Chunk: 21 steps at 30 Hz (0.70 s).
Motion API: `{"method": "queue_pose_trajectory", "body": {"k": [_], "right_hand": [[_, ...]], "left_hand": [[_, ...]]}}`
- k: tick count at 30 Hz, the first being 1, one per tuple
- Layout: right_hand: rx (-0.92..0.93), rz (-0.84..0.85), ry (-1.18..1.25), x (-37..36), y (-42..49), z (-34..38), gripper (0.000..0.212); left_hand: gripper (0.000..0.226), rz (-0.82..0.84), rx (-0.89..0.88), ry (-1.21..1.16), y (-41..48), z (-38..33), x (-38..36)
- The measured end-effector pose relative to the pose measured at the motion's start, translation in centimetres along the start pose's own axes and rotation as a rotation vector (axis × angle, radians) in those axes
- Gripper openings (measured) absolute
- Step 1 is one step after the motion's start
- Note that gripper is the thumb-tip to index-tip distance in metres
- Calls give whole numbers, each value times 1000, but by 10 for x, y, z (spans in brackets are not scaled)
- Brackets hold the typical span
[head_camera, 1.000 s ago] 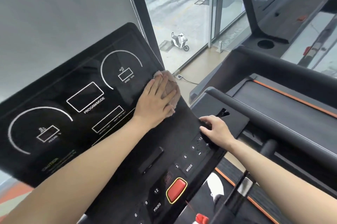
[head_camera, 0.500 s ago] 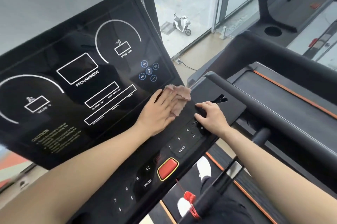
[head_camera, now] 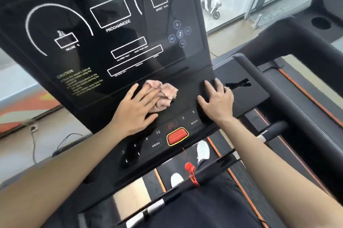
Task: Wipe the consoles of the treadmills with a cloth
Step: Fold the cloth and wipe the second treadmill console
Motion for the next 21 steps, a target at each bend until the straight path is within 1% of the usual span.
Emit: {"method": "queue_pose_trajectory", "body": {"k": [4, 9, 15, 18, 20, 21], "right_hand": [[36, 52, -143, -11, -10, -3, 70], [-4, 73, -93, -7, -5, -4, 65], [15, 76, -90, -8, -7, -2, 63], [17, 90, -109, -9, -8, -1, 64], [-5, 99, -105, -11, -12, 1, 63], [-2, 77, -88, -13, -17, 3, 60]], "left_hand": [[69, 26, 80, -58, -37, 3, -11], [66, 66, 205, -135, -89, 6, -25], [71, 145, 386, -222, -156, 1, -46], [74, 139, 456, -355, -177, -12, -58], [75, 113, 494, -500, -182, -22, -61], [74, 83, 514, -591, -183, -26, -60]]}}
Point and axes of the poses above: each hand's wrist, its own y-axis towards the middle knuckle, its own x-axis out of the back of the hand, z = x × y, the point moved 1 cm from there along y, towards the middle knuckle, and after that the axes turned 7 degrees about z, right-handed, at the moved point
